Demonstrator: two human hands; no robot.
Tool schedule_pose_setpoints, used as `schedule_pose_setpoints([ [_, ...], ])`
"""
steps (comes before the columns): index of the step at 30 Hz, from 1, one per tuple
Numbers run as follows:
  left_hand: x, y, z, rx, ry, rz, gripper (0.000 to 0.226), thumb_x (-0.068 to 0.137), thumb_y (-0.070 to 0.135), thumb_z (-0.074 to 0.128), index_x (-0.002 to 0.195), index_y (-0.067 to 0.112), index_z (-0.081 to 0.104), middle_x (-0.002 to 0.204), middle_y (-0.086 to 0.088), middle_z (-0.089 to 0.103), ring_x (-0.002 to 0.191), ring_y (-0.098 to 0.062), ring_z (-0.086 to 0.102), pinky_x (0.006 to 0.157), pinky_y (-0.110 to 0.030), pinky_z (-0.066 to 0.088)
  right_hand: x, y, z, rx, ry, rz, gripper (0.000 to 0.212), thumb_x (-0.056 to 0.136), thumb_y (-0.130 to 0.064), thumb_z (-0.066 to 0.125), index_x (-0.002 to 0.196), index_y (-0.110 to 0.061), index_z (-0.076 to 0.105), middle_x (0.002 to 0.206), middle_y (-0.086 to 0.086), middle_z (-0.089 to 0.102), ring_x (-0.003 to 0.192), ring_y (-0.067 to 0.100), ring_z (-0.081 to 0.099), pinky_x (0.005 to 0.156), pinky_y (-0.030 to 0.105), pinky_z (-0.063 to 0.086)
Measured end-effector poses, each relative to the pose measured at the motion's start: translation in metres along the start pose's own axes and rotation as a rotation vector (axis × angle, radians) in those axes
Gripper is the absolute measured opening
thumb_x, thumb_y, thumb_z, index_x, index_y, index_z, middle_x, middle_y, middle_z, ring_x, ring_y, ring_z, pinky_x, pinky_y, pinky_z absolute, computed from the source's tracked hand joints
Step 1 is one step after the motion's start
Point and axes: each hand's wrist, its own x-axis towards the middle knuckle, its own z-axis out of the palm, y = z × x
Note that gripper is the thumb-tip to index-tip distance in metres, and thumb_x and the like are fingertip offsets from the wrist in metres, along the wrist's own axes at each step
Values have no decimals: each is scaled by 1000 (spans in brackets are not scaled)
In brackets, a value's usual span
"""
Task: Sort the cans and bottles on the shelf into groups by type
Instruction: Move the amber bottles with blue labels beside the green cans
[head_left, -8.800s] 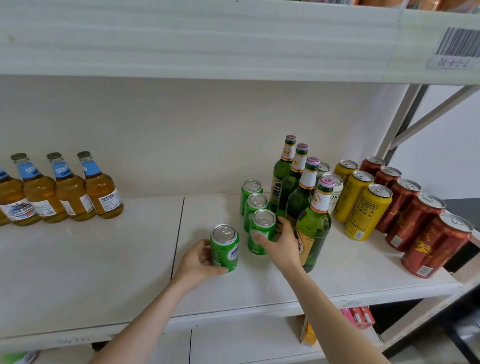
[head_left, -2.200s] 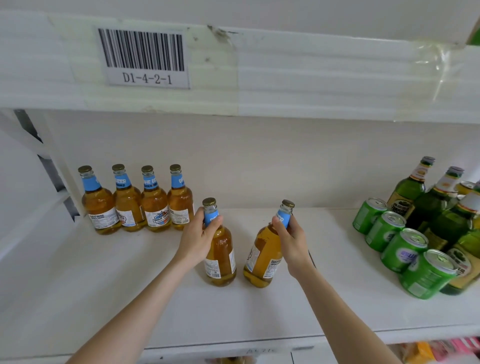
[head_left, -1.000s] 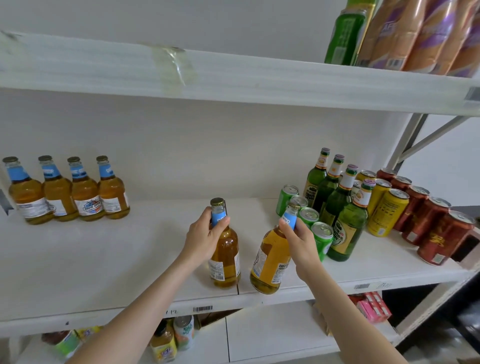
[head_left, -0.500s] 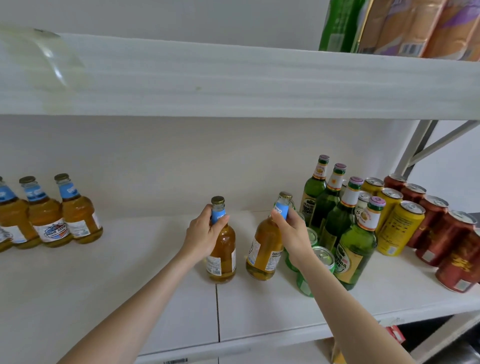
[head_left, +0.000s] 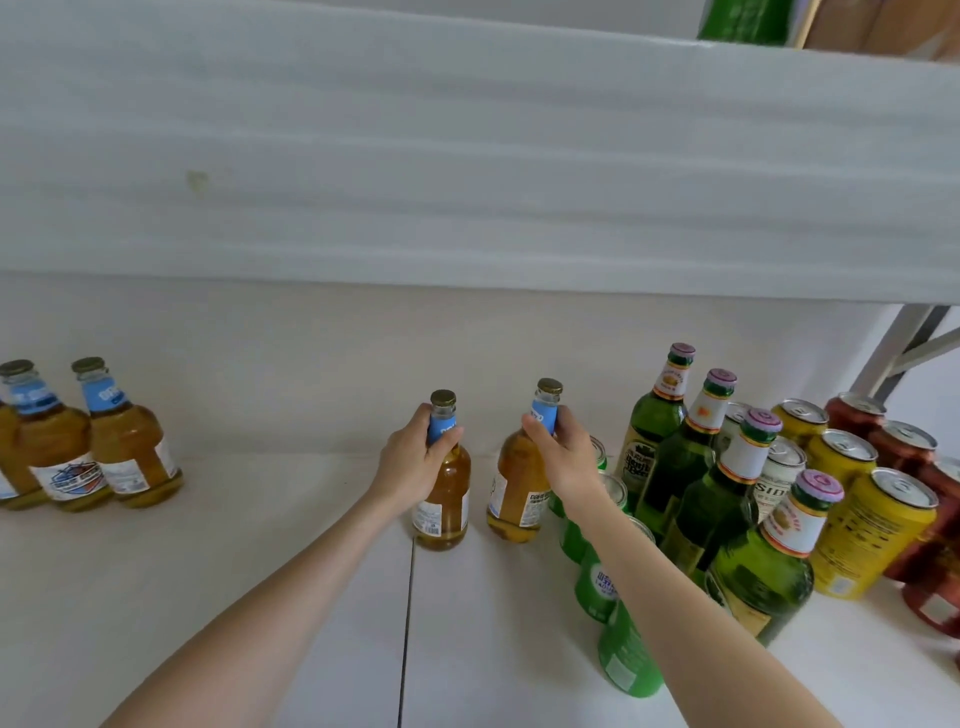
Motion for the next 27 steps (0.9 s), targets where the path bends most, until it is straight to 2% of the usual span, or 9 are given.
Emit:
schedule_pose_setpoints([
  [5,20,-2,9,-14,-3,-18,33,97,41,51,118,15,49,99,2,61,87,-14,59,76,-28,44,19,8,8,-30,-8,-31,22,95,-39,59,105,-19,57,92,4,65,82,15,61,71,27,49],
  [9,32,-1,16,-34,-10,-15,35,97,41,51,119,14,49,103,1,62,91,-16,60,78,-28,46,27,16,13,-28,-17,-42,16,95,-38,58,100,-23,56,88,-1,65,80,10,60,67,22,47],
  [13,40,2,24,-34,-9,-10,36,97,41,51,119,13,49,104,1,61,91,-16,61,77,-27,46,31,21,14,-25,-15,-52,16,96,-36,59,100,-20,57,84,-3,63,74,6,56,64,18,43],
  [22,46,-1,30,-59,-38,32,32,97,40,52,117,15,49,102,4,61,88,-13,59,75,-23,42,38,22,16,-76,-98,-92,10,95,-37,59,93,-29,53,87,2,65,82,20,62,74,33,52],
  [27,47,-4,31,-77,-44,40,33,96,41,53,117,16,50,101,4,61,89,-13,60,76,-23,44,39,25,16,-76,-102,-110,8,95,-39,58,92,-33,52,87,-3,65,81,14,62,70,23,49],
])
